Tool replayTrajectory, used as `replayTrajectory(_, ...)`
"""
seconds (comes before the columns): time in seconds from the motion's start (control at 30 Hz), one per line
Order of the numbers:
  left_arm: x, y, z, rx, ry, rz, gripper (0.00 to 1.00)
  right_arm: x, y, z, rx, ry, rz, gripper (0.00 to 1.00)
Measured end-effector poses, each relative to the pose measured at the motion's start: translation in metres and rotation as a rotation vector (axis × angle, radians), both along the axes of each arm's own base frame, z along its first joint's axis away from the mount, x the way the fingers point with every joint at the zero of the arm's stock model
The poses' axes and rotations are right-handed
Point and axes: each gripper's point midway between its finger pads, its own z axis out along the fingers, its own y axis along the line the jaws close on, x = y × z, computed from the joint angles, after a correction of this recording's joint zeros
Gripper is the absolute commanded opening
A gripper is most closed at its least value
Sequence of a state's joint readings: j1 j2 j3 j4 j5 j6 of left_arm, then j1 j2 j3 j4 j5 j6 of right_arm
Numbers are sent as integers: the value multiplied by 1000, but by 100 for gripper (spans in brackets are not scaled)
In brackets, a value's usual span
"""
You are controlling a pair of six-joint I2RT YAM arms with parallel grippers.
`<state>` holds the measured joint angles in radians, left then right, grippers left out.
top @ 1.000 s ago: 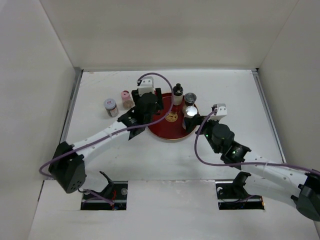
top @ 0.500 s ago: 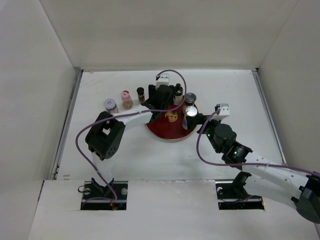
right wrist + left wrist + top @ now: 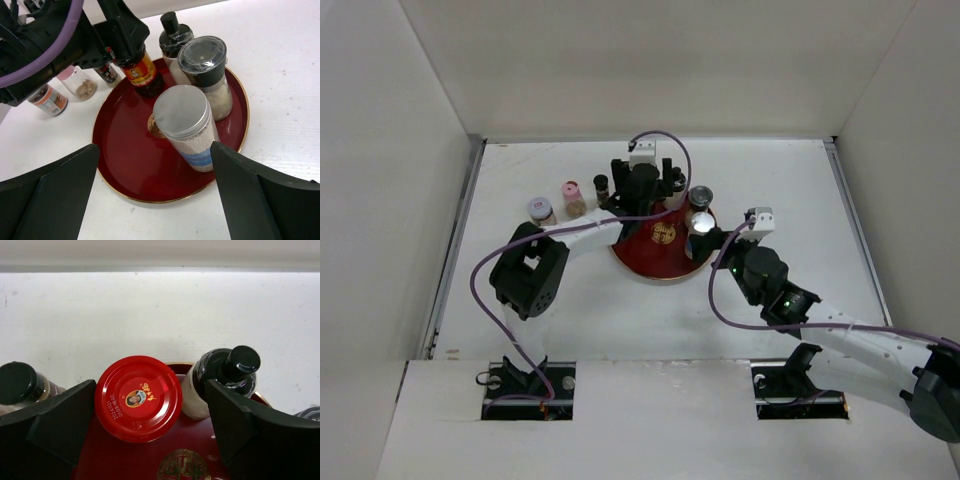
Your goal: Organize the condiment bottles
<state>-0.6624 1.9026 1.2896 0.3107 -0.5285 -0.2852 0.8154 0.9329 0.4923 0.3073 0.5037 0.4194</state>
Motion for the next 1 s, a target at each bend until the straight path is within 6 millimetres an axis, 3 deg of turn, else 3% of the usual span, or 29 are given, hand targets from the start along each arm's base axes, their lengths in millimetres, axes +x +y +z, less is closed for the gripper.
replayTrajectory(0.17, -13, 11, 20, -23, -34, 4, 90, 0, 1, -2, -4, 5, 3, 100)
replayTrajectory(0.27, -28, 28, 51, -52, -79, 29, 83, 1, 0, -2, -4, 5, 0, 91)
replayTrajectory(0.3, -33, 35, 63, -66, -97, 42, 83, 1, 0, -2, -4, 5, -1, 80)
replayTrajectory(0.33, -37, 43, 76, -84, -114, 54, 82, 1, 0, -2, -3, 5, -1, 60)
replayTrajectory(0.37, -40, 51, 88, -104, -131, 71, 81, 1, 0, -2, -7, 5, 3, 47)
replayTrajectory(0.4, -40, 60, 97, -123, -145, 89, 79, 1, 1, -2, -5, 5, 6, 37)
replayTrajectory(0.5, -32, 93, 109, -163, -162, 170, 77, 0, 2, -2, 2, 8, 10, 34)
replayTrajectory(0.57, -23, 114, 96, -152, -133, 221, 76, 0, 2, -2, 4, 9, 10, 44)
replayTrajectory(0.63, -13, 130, 70, -120, -75, 265, 76, 0, 2, -2, 6, 9, 9, 53)
replayTrajectory(0.73, -4, 136, 27, -65, 26, 279, 76, 0, 2, -2, 6, 9, 9, 66)
replayTrajectory(0.87, 2, 134, -15, -20, 134, 260, 75, 0, 2, -1, 6, 6, 10, 71)
replayTrajectory(1.0, 9, 129, -24, -9, 167, 247, 69, 0, 2, -1, 6, 6, 10, 72)
